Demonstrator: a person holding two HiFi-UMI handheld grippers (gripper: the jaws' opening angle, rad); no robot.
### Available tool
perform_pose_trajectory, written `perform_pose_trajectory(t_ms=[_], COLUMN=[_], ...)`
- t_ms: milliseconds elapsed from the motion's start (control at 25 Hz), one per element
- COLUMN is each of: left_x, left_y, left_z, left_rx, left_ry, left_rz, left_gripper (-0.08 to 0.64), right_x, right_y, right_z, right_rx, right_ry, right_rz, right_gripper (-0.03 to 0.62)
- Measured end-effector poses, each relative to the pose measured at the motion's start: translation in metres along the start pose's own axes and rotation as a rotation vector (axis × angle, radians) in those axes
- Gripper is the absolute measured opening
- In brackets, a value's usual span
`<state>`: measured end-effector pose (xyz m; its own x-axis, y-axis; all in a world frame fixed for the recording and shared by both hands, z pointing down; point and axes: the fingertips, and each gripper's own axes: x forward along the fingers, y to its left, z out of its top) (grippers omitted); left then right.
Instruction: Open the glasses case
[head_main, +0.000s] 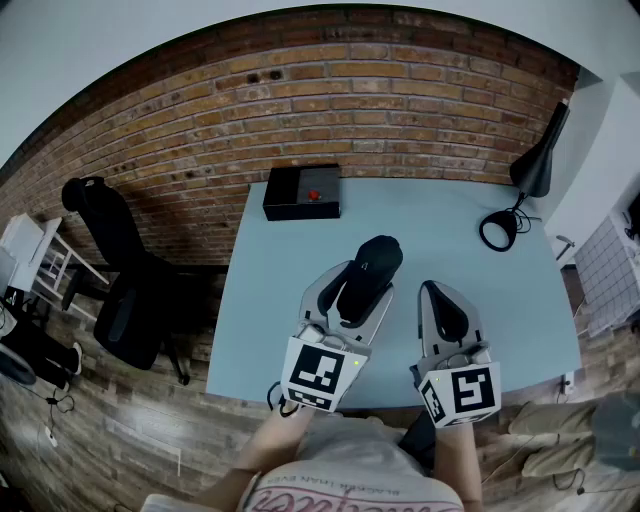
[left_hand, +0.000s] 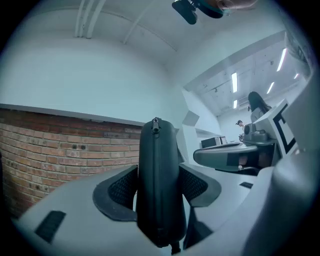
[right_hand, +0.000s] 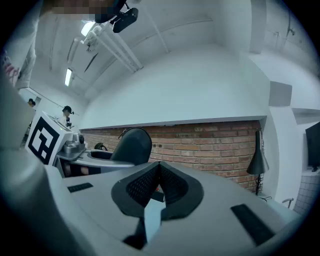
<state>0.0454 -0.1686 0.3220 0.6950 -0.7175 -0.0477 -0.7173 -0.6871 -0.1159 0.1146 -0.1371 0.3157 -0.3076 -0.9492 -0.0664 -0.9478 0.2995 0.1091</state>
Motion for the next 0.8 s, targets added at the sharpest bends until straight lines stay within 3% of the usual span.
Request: perform_pose_trajectory(t_ms=[520,800], left_x=[0.009,0.014], left_y=[0.004,0.000], left_z=[-0.003,-0.010], left_rx=[0.000,0.088], left_ry=[0.005,0.061], left_rz=[-0.008,-0.076], left_gripper=[0.256,0.256], right_x=[0.008,0.009], right_y=[-0.003,-0.003], right_z=[0.002,0.002], right_rx=[-0.029,-0.054], right_ry=[-0.012,-0.014], right_rz=[0.019,0.033], right_gripper=[0.018,0.018])
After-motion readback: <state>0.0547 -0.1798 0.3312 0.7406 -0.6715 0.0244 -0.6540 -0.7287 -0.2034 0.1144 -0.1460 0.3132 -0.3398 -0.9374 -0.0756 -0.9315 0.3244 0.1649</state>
